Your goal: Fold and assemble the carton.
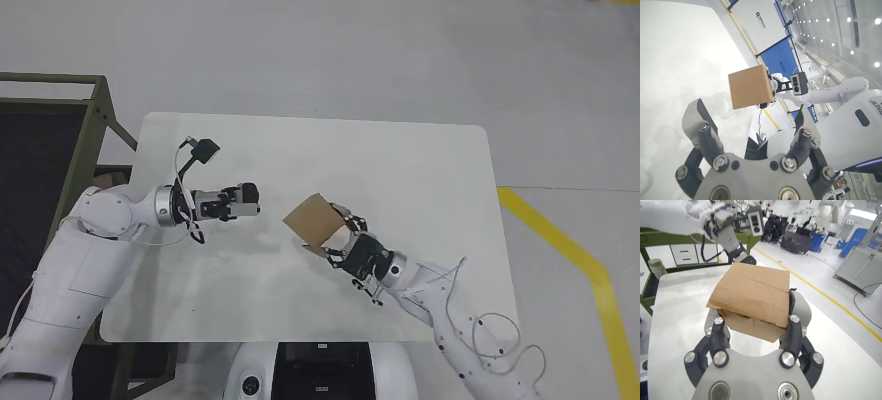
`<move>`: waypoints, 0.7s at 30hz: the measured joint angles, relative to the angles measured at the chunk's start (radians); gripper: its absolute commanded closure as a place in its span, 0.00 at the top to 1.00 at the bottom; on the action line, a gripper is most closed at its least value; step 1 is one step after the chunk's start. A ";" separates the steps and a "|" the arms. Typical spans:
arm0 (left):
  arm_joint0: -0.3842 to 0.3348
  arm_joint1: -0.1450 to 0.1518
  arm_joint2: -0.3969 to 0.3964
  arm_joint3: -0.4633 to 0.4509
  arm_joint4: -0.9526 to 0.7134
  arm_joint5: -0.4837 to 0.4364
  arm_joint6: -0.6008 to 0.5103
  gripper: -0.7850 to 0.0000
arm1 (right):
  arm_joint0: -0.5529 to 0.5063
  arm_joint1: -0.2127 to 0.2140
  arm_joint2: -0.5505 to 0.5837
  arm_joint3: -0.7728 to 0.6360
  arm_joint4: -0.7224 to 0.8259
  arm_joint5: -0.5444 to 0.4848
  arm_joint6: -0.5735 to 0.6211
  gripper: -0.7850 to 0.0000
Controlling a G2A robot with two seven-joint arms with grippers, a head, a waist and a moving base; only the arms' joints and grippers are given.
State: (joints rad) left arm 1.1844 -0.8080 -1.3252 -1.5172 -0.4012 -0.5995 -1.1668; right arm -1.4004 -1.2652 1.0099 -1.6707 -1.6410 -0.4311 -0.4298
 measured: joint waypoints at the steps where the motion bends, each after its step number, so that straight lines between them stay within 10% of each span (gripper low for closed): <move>1: 0.014 0.002 -0.013 -0.004 -0.002 -0.007 0.008 1.00 | -0.020 0.004 0.008 -0.032 -0.017 0.013 -0.038 0.00; 10: 0.050 0.008 -0.046 -0.020 0.010 -0.019 0.015 1.00 | -0.188 0.041 0.079 -0.297 -0.180 0.082 -0.163 0.00; 21: 0.050 0.008 -0.046 -0.020 0.010 -0.019 0.015 1.00 | -0.210 0.053 0.173 -0.565 -0.074 0.046 0.082 0.00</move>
State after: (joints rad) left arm 1.2344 -0.7996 -1.3716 -1.5373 -0.3913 -0.6187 -1.1523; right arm -1.6103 -1.2125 1.1831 -2.2355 -1.7149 -0.3852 -0.3481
